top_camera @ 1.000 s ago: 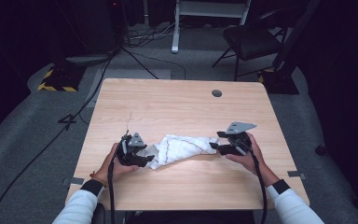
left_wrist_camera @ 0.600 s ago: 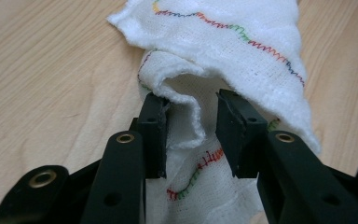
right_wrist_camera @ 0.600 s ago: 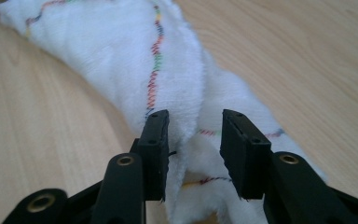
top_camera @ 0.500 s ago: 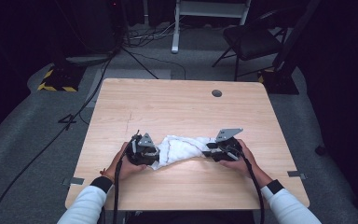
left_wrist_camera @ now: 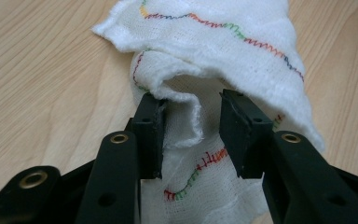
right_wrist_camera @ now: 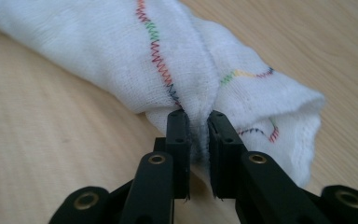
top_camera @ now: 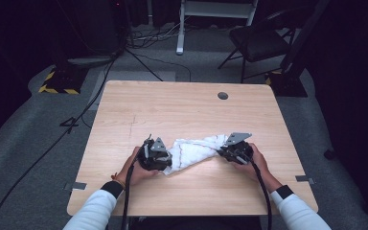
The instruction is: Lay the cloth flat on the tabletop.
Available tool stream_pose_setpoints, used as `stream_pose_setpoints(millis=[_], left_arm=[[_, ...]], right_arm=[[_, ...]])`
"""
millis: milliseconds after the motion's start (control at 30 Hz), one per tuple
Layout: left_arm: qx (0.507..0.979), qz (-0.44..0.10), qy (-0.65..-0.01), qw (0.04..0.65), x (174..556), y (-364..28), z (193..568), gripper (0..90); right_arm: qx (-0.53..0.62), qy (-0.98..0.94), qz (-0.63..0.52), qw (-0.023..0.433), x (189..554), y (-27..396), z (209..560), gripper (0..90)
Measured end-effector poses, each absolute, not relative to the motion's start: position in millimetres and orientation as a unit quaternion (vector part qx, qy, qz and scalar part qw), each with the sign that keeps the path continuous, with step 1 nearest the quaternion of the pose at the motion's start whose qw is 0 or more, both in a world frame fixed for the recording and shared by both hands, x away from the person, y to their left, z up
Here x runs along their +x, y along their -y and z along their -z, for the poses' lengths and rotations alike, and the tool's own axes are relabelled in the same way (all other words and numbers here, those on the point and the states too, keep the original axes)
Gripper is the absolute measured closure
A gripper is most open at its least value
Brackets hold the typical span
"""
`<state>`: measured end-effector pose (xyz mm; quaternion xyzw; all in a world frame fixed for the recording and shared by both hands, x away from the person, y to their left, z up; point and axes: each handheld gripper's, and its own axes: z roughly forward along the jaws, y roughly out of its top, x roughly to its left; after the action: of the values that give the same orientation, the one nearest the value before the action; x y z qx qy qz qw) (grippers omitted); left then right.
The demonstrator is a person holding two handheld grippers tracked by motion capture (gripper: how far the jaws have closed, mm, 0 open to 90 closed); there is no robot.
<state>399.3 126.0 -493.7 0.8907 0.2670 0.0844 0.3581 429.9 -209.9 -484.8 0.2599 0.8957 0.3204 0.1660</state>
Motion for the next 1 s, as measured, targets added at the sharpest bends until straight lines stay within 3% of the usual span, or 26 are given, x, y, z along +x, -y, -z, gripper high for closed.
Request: stream_pose_setpoints(millis=[433,767,867,900,1000], left_arm=[[0.903,-0.046,-0.225,0.363,394.2,-90.9,491.2,58.9],[0.893,-0.069,-0.238,0.376,392.7,-100.9,480.8,50.6],[0.891,-0.076,-0.247,0.373,398.2,-101.3,480.4,47.4],[0.893,-0.078,-0.246,0.370,400.6,-100.5,480.7,47.4],[0.893,-0.083,-0.248,0.367,406.2,-99.0,482.6,47.7]], right_arm=[[0.315,-0.872,-0.303,0.221,448.7,232.6,487.4,82.5],[0.335,-0.848,-0.343,0.226,448.3,237.3,470.1,62.4],[0.326,-0.844,-0.368,0.214,444.0,230.7,459.4,57.6],[0.315,-0.848,-0.372,0.209,441.8,220.2,451.8,51.9],[0.307,-0.846,-0.378,0.217,438.4,211.3,446.1,49.4]])
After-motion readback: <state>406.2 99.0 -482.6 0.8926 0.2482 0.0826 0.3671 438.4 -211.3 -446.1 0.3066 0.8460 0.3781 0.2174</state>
